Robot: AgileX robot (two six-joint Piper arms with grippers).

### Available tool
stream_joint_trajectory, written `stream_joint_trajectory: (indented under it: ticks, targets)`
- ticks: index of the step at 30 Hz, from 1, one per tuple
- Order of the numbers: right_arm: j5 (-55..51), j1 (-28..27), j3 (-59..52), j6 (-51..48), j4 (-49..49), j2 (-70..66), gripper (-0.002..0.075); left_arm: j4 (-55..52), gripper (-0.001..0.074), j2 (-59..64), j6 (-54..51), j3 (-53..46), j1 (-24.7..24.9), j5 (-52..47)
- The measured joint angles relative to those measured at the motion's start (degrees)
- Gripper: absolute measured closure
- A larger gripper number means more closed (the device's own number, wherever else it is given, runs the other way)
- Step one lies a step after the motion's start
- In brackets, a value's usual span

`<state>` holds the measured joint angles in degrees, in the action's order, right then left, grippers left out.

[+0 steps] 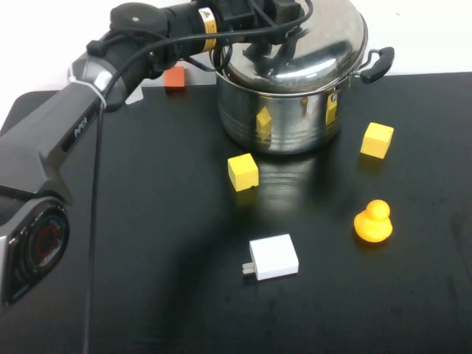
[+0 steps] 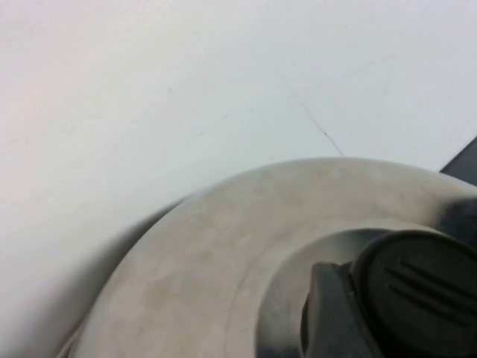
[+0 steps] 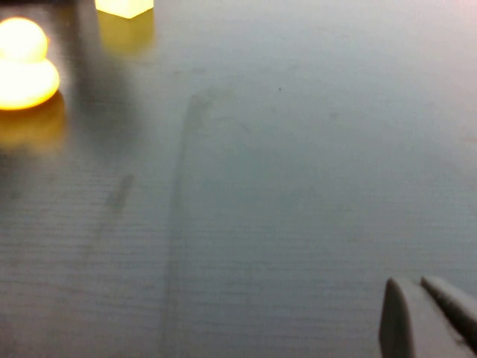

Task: Cover the pot
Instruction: Place the pot lid on the pot

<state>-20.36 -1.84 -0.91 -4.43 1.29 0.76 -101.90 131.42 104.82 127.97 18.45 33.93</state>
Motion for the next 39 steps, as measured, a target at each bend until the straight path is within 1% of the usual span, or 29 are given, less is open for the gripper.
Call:
stream_joint_trajectory:
  ticks: [13, 22, 28, 33, 39]
  targets:
    - [0.0, 0.0, 0.0, 0.0, 0.0, 0.0, 0.0728, 0.0, 0.0402, -1.2, 3.7, 0.0, -3.9, 6.9]
    - [0.0, 0.0, 0.0, 0.0, 0.0, 0.0, 0.0728, 0.0, 0.0402, -2.4, 0.3, 0.0, -3.9, 4.2]
    - [0.0, 0.0, 0.0, 0.0, 0.0, 0.0, 0.0728, 0.0, 0.0402, -2.3, -4.2, 0.0, -2.0, 0.2]
    - [0.0, 0.0, 0.0, 0.0, 0.0, 0.0, 0.0728, 0.0, 0.0402, -1.6, -4.7, 0.0, -0.6, 0.0]
    - [0.0, 0.0, 0.0, 0.0, 0.0, 0.0, 0.0728, 0.0, 0.0402, -1.5, -4.0, 0.0, -0.6, -0.5]
